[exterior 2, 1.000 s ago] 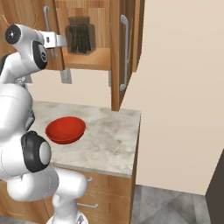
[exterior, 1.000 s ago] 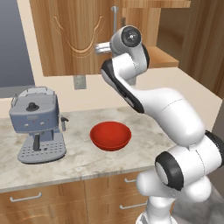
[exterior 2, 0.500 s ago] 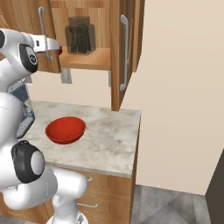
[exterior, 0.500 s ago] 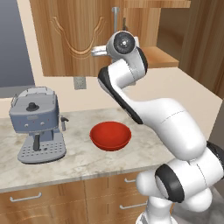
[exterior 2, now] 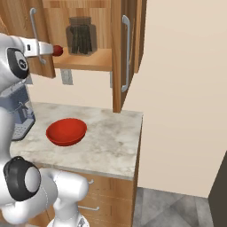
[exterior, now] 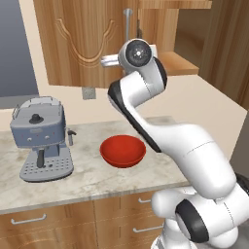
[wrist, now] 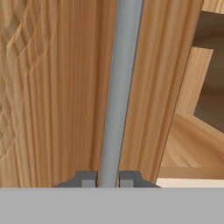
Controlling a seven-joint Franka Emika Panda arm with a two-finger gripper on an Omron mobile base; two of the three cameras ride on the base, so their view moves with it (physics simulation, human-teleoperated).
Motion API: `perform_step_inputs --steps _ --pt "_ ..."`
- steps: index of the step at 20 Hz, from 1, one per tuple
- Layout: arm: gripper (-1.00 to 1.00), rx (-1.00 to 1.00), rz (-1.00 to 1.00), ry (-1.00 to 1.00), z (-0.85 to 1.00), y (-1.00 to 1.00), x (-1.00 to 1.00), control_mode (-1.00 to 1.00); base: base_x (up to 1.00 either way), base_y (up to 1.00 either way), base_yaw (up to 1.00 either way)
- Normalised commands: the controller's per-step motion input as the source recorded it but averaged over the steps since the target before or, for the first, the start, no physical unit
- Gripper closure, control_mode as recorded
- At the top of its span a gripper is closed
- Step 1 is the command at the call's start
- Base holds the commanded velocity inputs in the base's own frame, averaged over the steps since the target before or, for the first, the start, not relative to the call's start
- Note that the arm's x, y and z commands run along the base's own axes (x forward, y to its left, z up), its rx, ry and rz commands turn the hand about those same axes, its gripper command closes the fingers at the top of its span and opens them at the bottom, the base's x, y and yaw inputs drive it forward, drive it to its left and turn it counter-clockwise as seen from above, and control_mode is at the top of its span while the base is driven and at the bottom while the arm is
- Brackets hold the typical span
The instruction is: Open the cabinet. Pick the apple and mango from the cabinet and place them into the bowl. Then close the cabinet.
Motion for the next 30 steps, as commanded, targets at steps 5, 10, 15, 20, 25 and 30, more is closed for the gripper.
perform_step_inputs --steps 5,10,15,20,25,30 --pt "1.00 0.00 0.00 0.00 0.00 0.12 -0.60 -1.00 0.00 0.00 0.00" --pt "1.00 0.00 0.00 0.00 0.00 0.16 -0.58 -1.00 0.00 0.00 0.00" --pt "1.00 0.00 -0.01 0.00 0.00 0.02 -0.48 -1.00 0.00 0.00 0.00" --pt "1.00 0.12 0.00 0.00 0.00 -0.48 -0.17 -1.00 0.00 0.00 0.00" --pt "1.00 0.22 0.05 0.00 0.00 -0.46 0.00 -1.00 0.00 0.00 0.00" --pt "1.00 0.28 0.11 0.04 0.00 -0.32 0.16 -1.00 0.00 0.00 0.00"
